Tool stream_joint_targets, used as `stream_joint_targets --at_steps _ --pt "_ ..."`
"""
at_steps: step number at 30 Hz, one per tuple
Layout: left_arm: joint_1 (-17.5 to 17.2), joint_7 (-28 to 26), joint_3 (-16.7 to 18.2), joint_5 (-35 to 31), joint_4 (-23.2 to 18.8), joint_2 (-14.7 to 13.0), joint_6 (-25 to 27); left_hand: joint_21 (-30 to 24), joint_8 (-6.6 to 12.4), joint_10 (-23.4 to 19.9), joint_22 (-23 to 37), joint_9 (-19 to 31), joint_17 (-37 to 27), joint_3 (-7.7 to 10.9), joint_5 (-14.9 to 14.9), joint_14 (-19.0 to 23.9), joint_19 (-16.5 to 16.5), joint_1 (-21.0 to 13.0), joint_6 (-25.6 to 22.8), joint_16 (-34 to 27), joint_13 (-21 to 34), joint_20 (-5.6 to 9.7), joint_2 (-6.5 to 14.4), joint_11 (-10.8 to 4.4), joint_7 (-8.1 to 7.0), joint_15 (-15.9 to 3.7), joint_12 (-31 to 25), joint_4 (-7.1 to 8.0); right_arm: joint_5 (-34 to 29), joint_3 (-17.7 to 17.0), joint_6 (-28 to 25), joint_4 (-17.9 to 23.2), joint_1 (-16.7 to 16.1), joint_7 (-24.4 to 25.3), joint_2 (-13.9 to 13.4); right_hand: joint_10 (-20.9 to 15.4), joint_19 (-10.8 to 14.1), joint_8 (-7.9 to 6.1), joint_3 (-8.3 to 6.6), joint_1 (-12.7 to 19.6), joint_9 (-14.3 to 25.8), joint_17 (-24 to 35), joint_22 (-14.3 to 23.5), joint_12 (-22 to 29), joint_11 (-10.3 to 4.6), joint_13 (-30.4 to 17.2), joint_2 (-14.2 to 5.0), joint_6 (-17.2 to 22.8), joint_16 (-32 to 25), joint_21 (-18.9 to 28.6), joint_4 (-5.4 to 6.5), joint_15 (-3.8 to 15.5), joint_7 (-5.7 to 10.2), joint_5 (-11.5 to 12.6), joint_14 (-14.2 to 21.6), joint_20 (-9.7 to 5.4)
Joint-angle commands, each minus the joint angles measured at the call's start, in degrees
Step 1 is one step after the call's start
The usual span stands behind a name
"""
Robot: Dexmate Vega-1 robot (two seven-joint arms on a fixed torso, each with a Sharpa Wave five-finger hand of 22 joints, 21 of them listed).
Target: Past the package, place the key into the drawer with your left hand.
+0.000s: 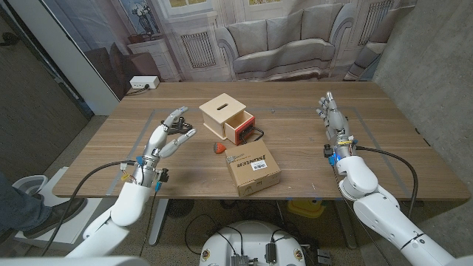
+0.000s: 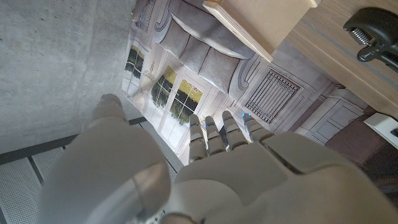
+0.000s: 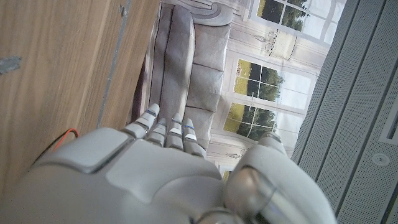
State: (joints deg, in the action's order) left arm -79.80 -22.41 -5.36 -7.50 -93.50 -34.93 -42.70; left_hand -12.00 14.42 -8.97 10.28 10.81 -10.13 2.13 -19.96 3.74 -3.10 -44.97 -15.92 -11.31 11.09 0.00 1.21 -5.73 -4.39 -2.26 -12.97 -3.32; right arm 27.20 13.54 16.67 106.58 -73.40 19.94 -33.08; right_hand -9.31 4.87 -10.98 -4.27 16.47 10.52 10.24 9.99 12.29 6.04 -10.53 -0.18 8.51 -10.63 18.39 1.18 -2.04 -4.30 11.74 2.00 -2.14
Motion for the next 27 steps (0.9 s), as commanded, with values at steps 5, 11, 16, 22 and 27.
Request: stream_joint_targets --at_steps 5,11,16,22,27 --pt "-1.1 -4.1 1.5 -8.3 -0.7 0.8 0.7 -0.3 0.36 -0.9 0.1 0.1 -0.1 0.22 -0.5 0.7 0.2 -1.6 -1.3 0.1 0.1 -0.34 0.1 -0.29 -0.41 -4.02 -0.1 -1.16 -0.5 -2.0 -1.3 3.0 -1.9 1.3 -1.1 -0.3 0.6 -0.25 0.30 0.3 0.3 0.2 0.2 0.2 -0.17 -0.2 -0.12 0.6 -0.1 -0.4 -0.07 -0.24 0.08 0.3 0.3 -0.99" --pt "-1.3 -5.8 1.4 -10.9 -0.5 0.6 1.4 -0.2 0.54 -1.1 0.1 0.1 -0.1 0.37 -0.6 0.9 0.3 -2.5 -2.3 0.2 0.1 -0.26 0.0 -0.42 -0.44 -4.12 0.0 -1.67 -1.1 -3.6 -2.1 5.0 -3.6 2.8 -1.5 -0.4 0.7 -0.25 0.35 0.3 0.3 0.2 0.2 0.2 -0.25 -0.2 -0.13 0.6 -0.1 -0.5 -0.08 -0.17 0.08 0.3 0.3 -0.98" --pt "-0.6 -7.4 0.9 -12.5 0.4 0.5 1.3 -0.2 0.76 -1.8 0.2 0.1 -0.1 0.52 -0.7 1.4 0.6 -3.7 -3.6 0.1 0.1 0.71 -0.1 -1.12 -1.02 -5.19 -0.1 -2.33 -1.7 -4.8 -2.5 6.3 -4.9 3.8 -1.5 -0.3 0.7 -0.26 0.39 0.3 0.3 0.2 0.2 0.1 -0.20 -0.2 -0.15 0.6 -0.1 -0.6 -0.09 -0.17 0.07 0.3 0.3 -0.98" --pt "-1.0 -9.9 0.9 -16.1 -0.6 -0.2 3.1 -0.2 0.70 -1.5 0.2 0.1 -0.1 0.62 -0.8 1.2 0.8 -4.6 -4.1 0.3 0.1 -0.06 -0.3 -1.13 -1.80 -4.80 0.2 -2.84 -2.3 -6.5 -2.6 7.8 -6.8 5.2 -1.2 -0.4 0.8 -0.25 0.45 0.2 0.3 0.2 0.2 0.2 -0.15 -0.2 -0.14 0.6 -0.1 -0.7 -0.09 -0.16 0.08 0.3 0.3 -0.98" --pt "-1.9 -11.9 1.1 -17.9 -2.0 -0.9 4.6 -0.2 0.78 -1.3 0.2 0.1 -0.1 0.74 -0.9 0.9 1.0 -5.3 -4.7 0.5 0.2 -0.27 -0.4 -0.92 -2.15 -4.77 0.3 -3.20 -2.7 -7.3 -2.5 8.4 -7.7 5.6 -0.7 -0.4 0.8 -0.24 0.50 0.2 0.3 0.2 0.2 0.2 -0.39 -0.2 -0.15 0.6 -0.1 -0.8 -0.09 -0.17 0.12 0.3 0.3 -0.97"
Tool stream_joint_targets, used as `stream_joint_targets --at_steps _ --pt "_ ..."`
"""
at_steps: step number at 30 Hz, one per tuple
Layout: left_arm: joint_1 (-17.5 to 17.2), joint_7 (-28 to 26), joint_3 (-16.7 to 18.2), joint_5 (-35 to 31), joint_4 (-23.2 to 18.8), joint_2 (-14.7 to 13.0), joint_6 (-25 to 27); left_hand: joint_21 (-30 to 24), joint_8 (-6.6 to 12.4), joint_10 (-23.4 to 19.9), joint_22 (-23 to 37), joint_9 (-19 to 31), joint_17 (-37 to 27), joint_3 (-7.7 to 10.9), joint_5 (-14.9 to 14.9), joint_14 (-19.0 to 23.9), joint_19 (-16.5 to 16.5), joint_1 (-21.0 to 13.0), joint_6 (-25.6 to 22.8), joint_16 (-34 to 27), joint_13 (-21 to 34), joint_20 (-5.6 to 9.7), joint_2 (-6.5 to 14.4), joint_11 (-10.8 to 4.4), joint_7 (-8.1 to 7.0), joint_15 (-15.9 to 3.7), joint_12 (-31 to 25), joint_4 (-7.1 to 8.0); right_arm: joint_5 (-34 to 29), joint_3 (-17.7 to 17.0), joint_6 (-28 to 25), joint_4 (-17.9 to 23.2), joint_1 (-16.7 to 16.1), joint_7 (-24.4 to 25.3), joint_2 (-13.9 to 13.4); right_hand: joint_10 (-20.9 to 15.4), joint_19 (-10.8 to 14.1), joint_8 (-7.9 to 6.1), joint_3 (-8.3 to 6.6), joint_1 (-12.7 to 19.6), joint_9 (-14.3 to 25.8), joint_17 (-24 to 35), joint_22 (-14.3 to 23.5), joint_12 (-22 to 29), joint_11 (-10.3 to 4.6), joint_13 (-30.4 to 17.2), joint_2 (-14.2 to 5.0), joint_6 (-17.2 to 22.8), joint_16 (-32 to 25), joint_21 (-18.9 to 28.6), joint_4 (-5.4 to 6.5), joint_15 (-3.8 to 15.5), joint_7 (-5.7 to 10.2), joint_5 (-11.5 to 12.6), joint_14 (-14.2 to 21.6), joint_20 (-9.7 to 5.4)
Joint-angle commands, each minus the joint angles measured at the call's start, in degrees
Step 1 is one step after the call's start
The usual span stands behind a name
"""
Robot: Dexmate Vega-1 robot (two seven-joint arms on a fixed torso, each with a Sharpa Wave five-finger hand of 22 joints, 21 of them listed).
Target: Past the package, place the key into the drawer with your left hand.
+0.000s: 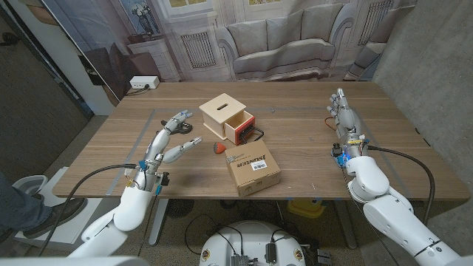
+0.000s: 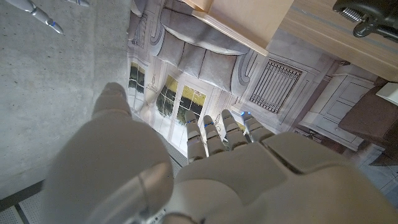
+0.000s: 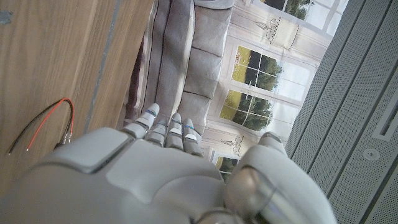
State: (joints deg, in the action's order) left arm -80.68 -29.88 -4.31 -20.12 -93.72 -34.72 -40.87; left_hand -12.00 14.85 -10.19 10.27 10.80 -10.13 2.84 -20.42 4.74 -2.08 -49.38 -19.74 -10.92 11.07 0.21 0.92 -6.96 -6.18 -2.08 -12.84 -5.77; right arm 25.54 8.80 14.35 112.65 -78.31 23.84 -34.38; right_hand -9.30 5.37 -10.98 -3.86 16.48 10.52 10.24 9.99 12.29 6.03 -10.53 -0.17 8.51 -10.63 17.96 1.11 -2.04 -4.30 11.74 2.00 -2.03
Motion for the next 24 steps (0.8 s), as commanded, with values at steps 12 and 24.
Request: stream_joint_targets --at_steps 12,24 --pt "-4.3 -7.6 0.7 -9.1 -6.6 -3.1 7.6 -0.2 1.15 0.2 0.3 0.1 -0.2 1.16 -0.8 -0.3 0.4 -5.6 -5.0 0.2 0.3 -1.86 0.2 -0.56 -2.59 -4.90 0.6 -2.69 -1.3 -3.4 -0.5 2.8 -3.4 1.2 1.2 -0.3 0.5 -0.24 0.17 0.2 0.3 0.2 0.2 0.1 -0.20 -0.2 -0.26 0.6 -0.1 -0.7 -0.05 -0.15 0.12 0.3 0.3 -1.09" --pt "-7.4 -11.7 1.4 -13.7 -9.7 -4.8 11.7 -0.2 1.47 0.5 0.3 0.1 -0.2 1.66 -0.8 -0.5 0.7 -7.7 -7.1 0.2 0.4 -1.85 0.4 -0.90 -3.36 -4.88 0.7 -3.14 -2.1 -4.3 -0.8 3.8 -4.4 1.6 1.9 -0.4 0.5 -0.22 0.28 0.2 0.3 0.2 0.2 0.1 -0.22 -0.2 -0.27 0.6 -0.1 -1.0 -0.06 -0.17 0.11 0.3 0.3 -1.06"
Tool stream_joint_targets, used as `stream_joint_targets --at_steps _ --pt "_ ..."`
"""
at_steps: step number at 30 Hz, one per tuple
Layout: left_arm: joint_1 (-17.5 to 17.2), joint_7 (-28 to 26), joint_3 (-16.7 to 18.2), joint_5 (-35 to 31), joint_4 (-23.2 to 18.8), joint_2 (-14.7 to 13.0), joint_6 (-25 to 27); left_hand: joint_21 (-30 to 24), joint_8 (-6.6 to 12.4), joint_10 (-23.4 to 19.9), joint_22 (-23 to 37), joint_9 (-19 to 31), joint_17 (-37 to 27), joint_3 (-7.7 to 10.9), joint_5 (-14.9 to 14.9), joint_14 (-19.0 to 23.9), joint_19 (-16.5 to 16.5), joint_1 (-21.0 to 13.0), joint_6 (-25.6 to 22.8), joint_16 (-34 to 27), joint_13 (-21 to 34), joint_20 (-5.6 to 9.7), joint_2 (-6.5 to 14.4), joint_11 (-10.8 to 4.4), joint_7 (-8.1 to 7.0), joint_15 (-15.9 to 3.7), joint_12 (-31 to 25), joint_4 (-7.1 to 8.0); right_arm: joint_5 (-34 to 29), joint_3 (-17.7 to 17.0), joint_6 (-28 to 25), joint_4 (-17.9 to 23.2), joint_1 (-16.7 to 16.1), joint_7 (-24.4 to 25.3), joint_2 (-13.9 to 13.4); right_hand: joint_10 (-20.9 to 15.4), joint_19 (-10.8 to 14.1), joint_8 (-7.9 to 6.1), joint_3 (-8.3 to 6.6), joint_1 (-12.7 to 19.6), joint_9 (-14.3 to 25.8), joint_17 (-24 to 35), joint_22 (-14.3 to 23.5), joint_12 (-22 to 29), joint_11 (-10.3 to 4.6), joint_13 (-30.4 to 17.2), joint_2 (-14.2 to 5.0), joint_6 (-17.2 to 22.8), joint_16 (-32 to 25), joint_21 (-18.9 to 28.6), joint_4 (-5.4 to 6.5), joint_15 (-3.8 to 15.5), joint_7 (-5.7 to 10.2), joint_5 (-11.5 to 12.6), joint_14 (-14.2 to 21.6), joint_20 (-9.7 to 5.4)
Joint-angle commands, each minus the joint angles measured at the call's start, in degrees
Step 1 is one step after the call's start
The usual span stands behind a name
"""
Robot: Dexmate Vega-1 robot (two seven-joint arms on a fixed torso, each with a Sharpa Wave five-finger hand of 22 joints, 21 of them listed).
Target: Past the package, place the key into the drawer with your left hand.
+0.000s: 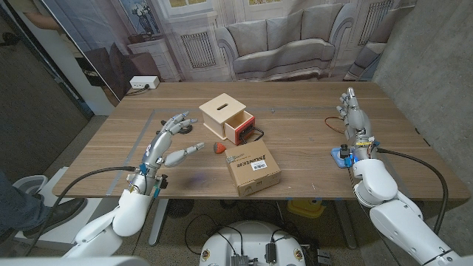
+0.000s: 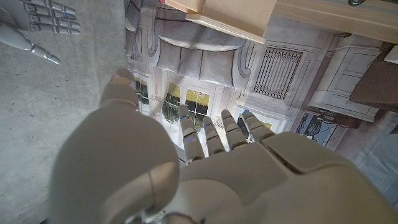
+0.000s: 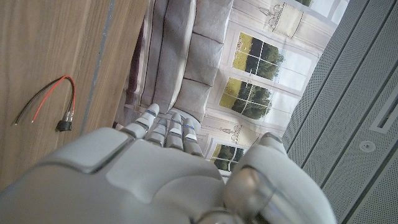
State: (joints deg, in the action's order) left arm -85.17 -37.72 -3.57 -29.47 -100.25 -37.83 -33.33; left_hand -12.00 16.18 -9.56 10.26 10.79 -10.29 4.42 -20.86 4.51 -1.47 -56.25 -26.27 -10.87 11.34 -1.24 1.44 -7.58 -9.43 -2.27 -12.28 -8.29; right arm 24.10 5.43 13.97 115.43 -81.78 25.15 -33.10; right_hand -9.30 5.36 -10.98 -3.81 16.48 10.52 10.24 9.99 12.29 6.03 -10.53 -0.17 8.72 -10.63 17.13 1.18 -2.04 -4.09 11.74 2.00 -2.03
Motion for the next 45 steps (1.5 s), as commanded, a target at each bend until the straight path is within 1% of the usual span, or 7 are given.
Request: stream_joint_targets --at_steps 1,9,25,29,30,41,45 --pt "-3.0 -4.3 0.6 -4.6 -3.3 -1.8 4.5 -0.2 0.13 -0.2 0.3 0.1 -0.1 0.09 -0.3 -0.2 0.1 -0.9 -0.6 0.2 0.1 -0.40 -0.2 -0.26 -0.15 -4.74 0.1 -0.62 -0.6 -0.9 -0.5 1.1 -0.9 0.3 0.7 -0.4 0.5 -0.22 0.23 0.2 0.3 0.2 0.2 0.1 -0.26 -0.2 -0.27 0.4 -0.1 -0.2 -0.13 -0.14 -0.10 0.3 0.3 -1.05" --pt "-4.4 -6.8 0.4 -8.2 -4.8 -3.4 8.1 -0.2 0.21 -0.4 0.3 0.1 -0.1 0.19 -0.2 -0.3 0.2 -1.7 -1.5 0.2 0.1 -0.52 -0.2 -0.36 -0.22 -4.79 0.1 -0.67 -0.9 -1.3 -1.7 2.0 -1.1 0.7 0.8 -0.4 0.6 -0.22 0.28 0.2 0.3 0.2 0.2 0.1 -0.30 -0.2 -0.30 0.4 -0.1 -0.4 -0.15 -0.25 -0.09 0.3 0.4 -1.04" --pt "-7.7 -10.7 -0.6 -16.3 -10.5 -7.3 19.1 -0.1 0.40 -0.8 0.3 0.2 -0.1 0.66 0.0 -0.1 0.4 -3.7 -3.4 0.1 0.1 -0.68 0.0 -0.55 -0.74 -5.39 0.0 -0.88 -0.4 -1.8 -2.5 1.9 -0.9 -0.1 0.6 -0.4 0.7 -0.24 0.41 0.1 0.3 0.2 0.2 0.1 -0.27 -0.2 -0.34 0.4 -0.1 -0.7 -0.19 -0.24 -0.07 0.3 0.4 -1.02" --pt "-7.8 -11.1 -1.2 -17.6 -11.5 -8.2 21.6 -0.1 0.38 -0.9 0.3 0.2 -0.1 0.78 0.0 0.0 0.5 -4.3 -3.7 0.1 0.1 -0.68 0.0 -0.98 -0.52 -5.41 -0.1 -0.90 -0.3 -2.2 -3.0 2.2 -1.0 0.0 0.5 -0.4 0.8 -0.23 0.44 0.1 0.3 0.2 0.3 0.1 -0.29 -0.2 -0.34 0.4 -0.1 -0.8 -0.18 -0.21 -0.10 0.3 0.4 -1.01" --pt "-7.7 -11.2 -1.4 -17.7 -11.7 -8.4 22.1 -0.1 0.37 -1.0 0.3 0.2 -0.1 0.84 0.1 0.0 0.5 -4.5 -3.9 0.1 0.1 -0.66 0.1 -1.38 -0.53 -5.48 -0.1 -0.91 -0.3 -2.3 -3.0 2.2 -1.0 0.0 0.5 -0.4 0.8 -0.23 0.45 0.1 0.3 0.2 0.3 0.1 -0.24 -0.2 -0.35 0.4 -0.1 -0.8 -0.18 -0.20 -0.14 0.3 0.4 -1.01" --pt "-6.4 -11.9 -4.5 -21.8 -13.4 -11.0 29.2 -0.1 0.39 -1.4 0.3 0.2 -0.1 1.13 0.3 0.1 0.6 -5.7 -4.8 0.1 0.2 -0.51 0.2 -1.23 -0.13 -5.66 -0.2 -0.88 0.4 -2.8 -3.6 1.7 -0.7 -0.1 0.5 -0.5 0.8 -0.24 0.54 0.1 0.3 0.2 0.3 0.1 -0.23 -0.2 -0.39 0.5 -0.1 -1.0 -0.18 -0.19 -0.15 0.3 0.4 -0.99" --pt "-6.3 -12.1 -5.9 -24.7 -14.4 -11.9 33.3 -0.1 0.32 -1.6 0.3 0.2 -0.1 1.28 0.4 0.3 0.7 -6.2 -5.0 0.0 0.2 -0.53 0.4 -0.90 -0.06 -5.64 -0.2 -0.88 0.7 -2.9 -4.6 2.1 -0.6 0.0 0.2 -0.6 0.9 -0.27 0.56 0.0 0.3 0.2 0.3 0.2 -0.09 -0.2 -0.39 0.5 -0.1 -1.1 -0.17 -0.28 -0.28 0.3 0.4 -1.02"
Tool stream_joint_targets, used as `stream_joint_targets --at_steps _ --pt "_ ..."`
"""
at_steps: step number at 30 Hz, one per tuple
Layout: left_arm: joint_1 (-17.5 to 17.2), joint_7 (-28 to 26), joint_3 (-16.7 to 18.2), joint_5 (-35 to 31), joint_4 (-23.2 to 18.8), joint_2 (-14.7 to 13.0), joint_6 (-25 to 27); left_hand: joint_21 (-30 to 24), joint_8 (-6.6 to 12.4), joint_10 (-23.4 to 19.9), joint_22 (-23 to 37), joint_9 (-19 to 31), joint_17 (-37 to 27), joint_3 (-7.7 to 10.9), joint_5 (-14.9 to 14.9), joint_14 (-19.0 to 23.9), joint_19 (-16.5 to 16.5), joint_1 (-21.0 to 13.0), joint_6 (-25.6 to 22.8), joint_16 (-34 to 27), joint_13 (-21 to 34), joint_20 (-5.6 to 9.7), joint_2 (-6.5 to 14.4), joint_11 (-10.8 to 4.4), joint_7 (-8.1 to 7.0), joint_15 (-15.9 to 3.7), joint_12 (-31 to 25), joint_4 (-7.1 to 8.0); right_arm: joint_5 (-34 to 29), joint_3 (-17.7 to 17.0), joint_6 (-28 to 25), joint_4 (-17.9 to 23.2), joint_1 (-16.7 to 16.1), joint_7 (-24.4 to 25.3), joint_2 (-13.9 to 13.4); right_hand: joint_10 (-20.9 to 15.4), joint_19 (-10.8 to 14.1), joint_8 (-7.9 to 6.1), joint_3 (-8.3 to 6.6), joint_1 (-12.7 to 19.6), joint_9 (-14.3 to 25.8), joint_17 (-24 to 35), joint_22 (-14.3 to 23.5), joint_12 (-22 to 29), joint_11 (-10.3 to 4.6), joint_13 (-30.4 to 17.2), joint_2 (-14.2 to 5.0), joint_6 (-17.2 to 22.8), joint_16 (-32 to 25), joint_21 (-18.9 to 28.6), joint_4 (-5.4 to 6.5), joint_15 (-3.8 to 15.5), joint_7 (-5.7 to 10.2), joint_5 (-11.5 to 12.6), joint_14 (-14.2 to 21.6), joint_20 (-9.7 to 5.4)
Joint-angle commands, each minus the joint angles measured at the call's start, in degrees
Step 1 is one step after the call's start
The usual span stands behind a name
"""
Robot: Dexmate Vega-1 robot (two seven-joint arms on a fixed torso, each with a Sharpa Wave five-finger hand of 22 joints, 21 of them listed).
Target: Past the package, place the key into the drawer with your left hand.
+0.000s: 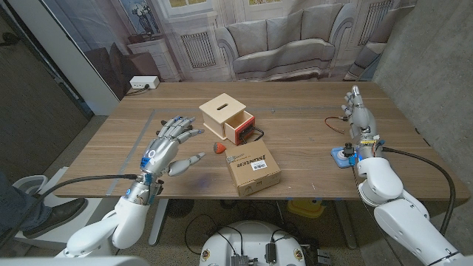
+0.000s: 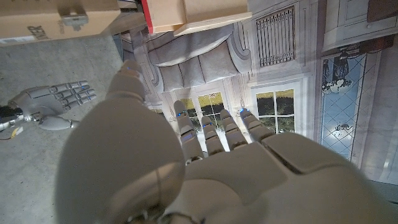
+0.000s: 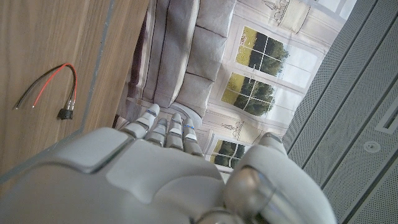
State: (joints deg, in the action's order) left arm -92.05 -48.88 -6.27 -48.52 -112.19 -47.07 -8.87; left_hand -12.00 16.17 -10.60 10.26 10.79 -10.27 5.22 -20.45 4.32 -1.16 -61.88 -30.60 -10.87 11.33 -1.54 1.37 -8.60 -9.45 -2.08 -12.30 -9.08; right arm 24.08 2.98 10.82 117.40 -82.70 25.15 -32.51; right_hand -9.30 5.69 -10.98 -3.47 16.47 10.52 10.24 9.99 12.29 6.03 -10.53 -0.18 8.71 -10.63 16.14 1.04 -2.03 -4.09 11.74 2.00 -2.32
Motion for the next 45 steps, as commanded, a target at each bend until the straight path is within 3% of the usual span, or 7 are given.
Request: stream_joint_targets --at_steps 1,22,27,32,36,40,45 --pt "0.5 -0.9 -3.4 -5.9 -2.7 -3.1 9.4 -0.1 0.35 -0.6 0.3 0.2 -0.1 0.52 0.0 0.5 0.4 -0.7 -0.8 0.0 0.2 -0.20 0.5 0.13 -0.05 -5.80 -0.2 -0.09 0.7 -0.5 -1.9 0.4 0.3 0.1 -0.5 -0.6 0.6 -0.27 0.24 0.0 0.3 0.2 0.3 0.2 -0.06 -0.2 -0.38 0.6 -0.1 -0.1 -0.03 -0.35 -0.36 0.3 0.5 -0.69" --pt "-3.1 1.3 -5.0 -7.7 -8.3 -8.9 19.2 0.1 0.01 -0.6 0.2 0.3 -0.1 0.62 0.9 0.7 0.2 -2.3 -2.1 0.1 0.2 0.92 0.4 -0.15 -0.49 -6.68 0.0 0.30 0.6 -0.6 -2.1 0.6 0.4 0.6 -0.3 -0.8 0.8 -0.34 0.43 -0.1 0.3 0.2 0.3 0.2 0.20 -0.2 -0.38 0.8 -0.2 -0.5 -0.04 -0.42 -0.49 0.3 0.6 -0.60" --pt "-3.8 2.3 -5.3 -8.6 -9.4 -9.6 21.3 0.2 0.39 -0.2 0.2 0.3 -0.1 0.64 1.2 0.3 0.2 -2.7 -4.0 0.3 0.2 0.66 0.5 -0.48 1.28 -6.52 0.2 0.54 0.7 -0.8 -1.5 0.5 -0.1 0.6 0.0 -0.8 0.8 -0.36 0.47 -0.1 0.3 0.2 0.3 0.2 0.18 -0.2 -0.39 0.9 -0.2 -0.6 -0.04 -0.44 -0.46 0.3 0.7 -0.59" --pt "-3.6 2.3 -5.9 -8.9 -9.7 -10.3 21.7 0.2 0.41 0.3 0.2 0.2 -0.1 1.17 1.5 -2.4 0.1 -4.1 -5.4 1.0 0.2 0.23 1.2 -0.97 1.40 -5.95 0.4 0.45 0.7 -1.0 -1.2 0.6 -0.5 0.7 0.1 -1.1 1.0 -0.43 0.52 -0.1 0.3 0.2 0.3 0.4 0.16 -0.2 -0.40 1.1 -0.2 -0.6 -0.05 -0.48 -0.45 0.3 0.9 -0.57" --pt "-2.8 2.4 -6.6 -8.5 -9.4 -10.7 21.2 0.2 0.55 0.8 0.2 0.2 0.0 1.41 1.9 -3.1 0.1 -5.1 -6.8 0.8 0.2 -0.07 1.4 -1.34 0.22 -5.64 0.6 0.38 0.5 -1.3 -1.3 1.2 -1.0 0.8 0.0 -1.2 1.1 -0.43 0.55 -0.1 0.3 0.2 0.3 0.4 0.21 -0.2 -0.40 1.1 -0.2 -0.7 -0.06 -0.47 -0.49 0.3 0.9 -0.57" --pt "-2.2 2.0 -7.1 -8.3 -9.2 -11.2 20.6 0.2 0.91 1.0 0.2 0.1 0.0 1.68 2.4 -3.3 0.1 -6.0 -9.1 0.6 0.2 -0.37 1.8 -1.23 -2.25 -5.39 0.5 0.46 0.3 -1.6 -0.7 1.4 -1.6 1.0 0.4 -1.2 1.1 -0.45 0.59 -0.1 0.3 0.2 0.3 0.4 0.20 -0.2 -0.41 1.2 -0.2 -0.8 -0.06 -0.52 -0.44 0.3 1.0 -0.53" --pt "-1.4 1.5 -7.7 -7.9 -9.0 -11.7 20.0 0.2 1.27 0.2 0.2 0.1 -0.1 1.68 3.0 -2.8 0.2 -6.2 -11.3 0.3 0.2 -0.61 2.1 -1.62 -3.01 -5.65 0.1 0.82 0.1 -1.8 0.3 1.2 -2.0 1.0 0.9 -1.3 1.2 -0.46 0.64 -0.1 0.3 0.2 0.3 0.4 0.21 -0.2 -0.42 1.3 -0.2 -0.9 -0.07 -0.52 -0.46 0.3 1.0 -0.53"
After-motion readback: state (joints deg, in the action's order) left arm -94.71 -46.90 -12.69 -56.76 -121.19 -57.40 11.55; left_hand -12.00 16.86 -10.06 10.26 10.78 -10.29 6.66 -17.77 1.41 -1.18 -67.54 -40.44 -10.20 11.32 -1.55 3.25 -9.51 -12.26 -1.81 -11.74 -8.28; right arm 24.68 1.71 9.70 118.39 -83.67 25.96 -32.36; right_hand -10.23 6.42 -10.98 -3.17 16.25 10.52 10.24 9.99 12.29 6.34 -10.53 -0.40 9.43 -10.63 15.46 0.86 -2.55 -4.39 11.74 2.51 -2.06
